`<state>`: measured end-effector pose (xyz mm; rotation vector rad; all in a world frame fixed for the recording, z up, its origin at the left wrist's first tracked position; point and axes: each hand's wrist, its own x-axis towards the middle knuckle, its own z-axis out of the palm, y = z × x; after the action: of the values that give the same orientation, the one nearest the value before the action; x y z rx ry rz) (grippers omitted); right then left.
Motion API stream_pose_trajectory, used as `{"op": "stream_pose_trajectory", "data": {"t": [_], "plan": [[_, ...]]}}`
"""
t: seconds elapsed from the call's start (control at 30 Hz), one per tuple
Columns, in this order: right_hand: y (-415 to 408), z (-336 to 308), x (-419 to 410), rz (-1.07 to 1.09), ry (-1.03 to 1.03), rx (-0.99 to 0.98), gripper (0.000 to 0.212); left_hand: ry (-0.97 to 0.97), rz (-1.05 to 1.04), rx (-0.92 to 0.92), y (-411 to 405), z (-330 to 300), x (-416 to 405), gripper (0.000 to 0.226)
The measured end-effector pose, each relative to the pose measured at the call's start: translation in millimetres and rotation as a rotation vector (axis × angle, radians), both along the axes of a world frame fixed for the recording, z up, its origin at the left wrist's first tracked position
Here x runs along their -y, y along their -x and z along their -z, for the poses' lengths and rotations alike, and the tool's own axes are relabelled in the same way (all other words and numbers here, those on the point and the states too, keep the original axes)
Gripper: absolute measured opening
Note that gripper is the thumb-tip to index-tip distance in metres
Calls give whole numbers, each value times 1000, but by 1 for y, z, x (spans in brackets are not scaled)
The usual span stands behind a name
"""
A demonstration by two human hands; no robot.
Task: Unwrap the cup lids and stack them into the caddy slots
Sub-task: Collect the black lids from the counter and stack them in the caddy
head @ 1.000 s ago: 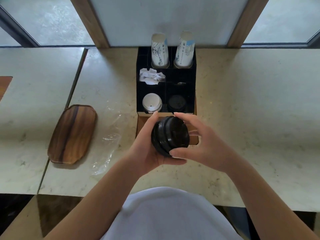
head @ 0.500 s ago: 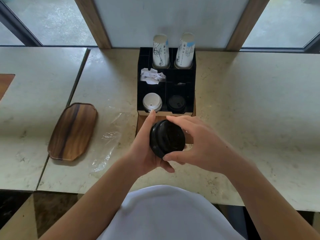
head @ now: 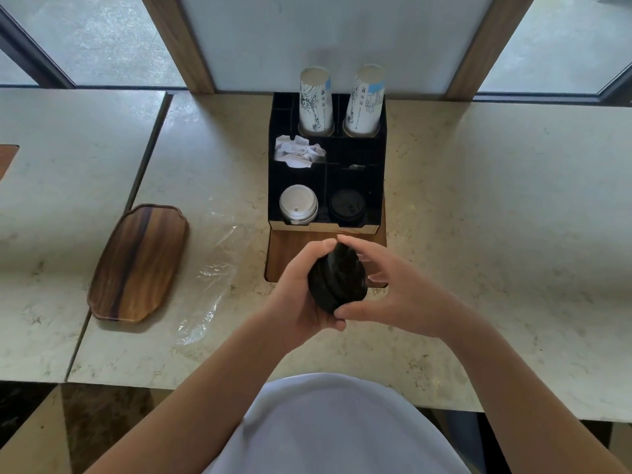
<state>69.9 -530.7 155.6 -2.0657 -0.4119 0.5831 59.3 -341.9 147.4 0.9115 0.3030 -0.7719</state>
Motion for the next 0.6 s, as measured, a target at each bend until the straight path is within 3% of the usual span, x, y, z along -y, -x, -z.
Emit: {"op": "stream_pose_trajectory", "data": {"t": [0.17,0.37,0.5,0.6], "plan": [[-10,8,-6,169,-100,-28,96,-205,-59,153,-11,4,19,54],[-37,11,-1,139,-176,-111,82,40,-133,89,-30,17,22,51],[-65,20,-1,104,-27,-114,87,169,-137,0,-48,33,23,52],[-92,38,0,22,135,-64,83,112,-129,-55,-66,52,23,45]]}}
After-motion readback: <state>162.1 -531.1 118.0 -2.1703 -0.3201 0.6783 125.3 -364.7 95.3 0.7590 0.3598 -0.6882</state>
